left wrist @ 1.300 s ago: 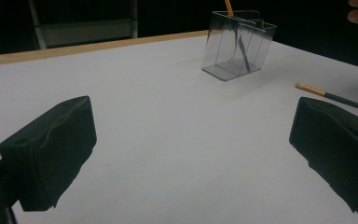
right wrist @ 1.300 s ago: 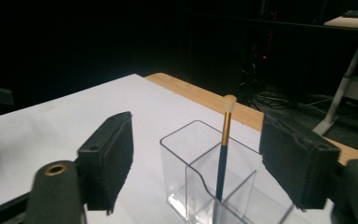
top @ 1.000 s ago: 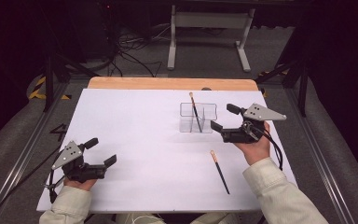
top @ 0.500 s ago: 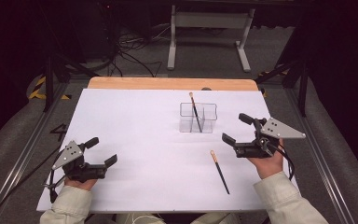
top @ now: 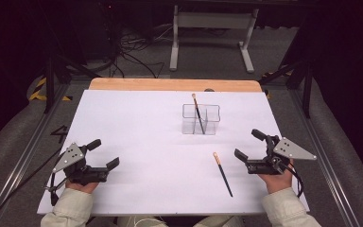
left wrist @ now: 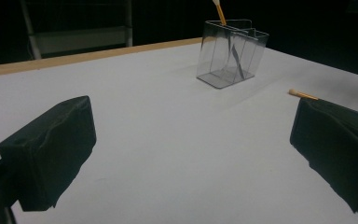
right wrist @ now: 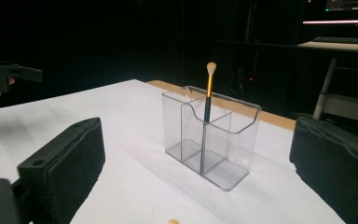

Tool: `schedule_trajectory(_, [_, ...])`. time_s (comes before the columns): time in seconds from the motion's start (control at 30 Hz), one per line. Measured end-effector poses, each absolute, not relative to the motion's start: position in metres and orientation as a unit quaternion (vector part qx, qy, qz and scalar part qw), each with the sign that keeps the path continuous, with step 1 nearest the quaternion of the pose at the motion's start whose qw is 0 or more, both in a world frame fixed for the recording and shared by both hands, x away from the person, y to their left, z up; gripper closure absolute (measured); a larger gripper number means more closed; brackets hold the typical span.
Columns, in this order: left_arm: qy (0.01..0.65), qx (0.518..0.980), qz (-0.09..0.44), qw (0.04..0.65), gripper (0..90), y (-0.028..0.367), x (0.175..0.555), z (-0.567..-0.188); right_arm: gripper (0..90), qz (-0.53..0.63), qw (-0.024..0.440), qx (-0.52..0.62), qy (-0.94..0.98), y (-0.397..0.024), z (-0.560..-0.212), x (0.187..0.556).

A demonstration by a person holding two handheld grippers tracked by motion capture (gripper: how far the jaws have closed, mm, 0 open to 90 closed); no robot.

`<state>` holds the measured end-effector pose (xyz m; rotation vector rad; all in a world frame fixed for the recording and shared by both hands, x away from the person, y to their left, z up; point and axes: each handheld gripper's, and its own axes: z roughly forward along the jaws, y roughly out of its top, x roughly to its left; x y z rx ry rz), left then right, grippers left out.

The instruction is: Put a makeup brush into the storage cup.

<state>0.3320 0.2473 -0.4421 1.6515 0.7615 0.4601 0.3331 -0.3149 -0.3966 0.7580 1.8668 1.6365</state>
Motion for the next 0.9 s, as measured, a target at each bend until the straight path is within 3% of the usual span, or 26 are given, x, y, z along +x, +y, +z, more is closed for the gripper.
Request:
schedule_trajectory(0.33, [0.324,0.71,0.199,0.592,0.8,0.247,0.331,-0.442,3.7,0.604,0.278,0.29,0.688,-0.321,-0.418,0.33])
schedule_trajectory(0.9, [0.322,0.713,0.2,0.59,0.8,0.246,0.33,-0.442,3.6,0.606,0.272,0.296,0.686,-0.324,-0.422,0.328])
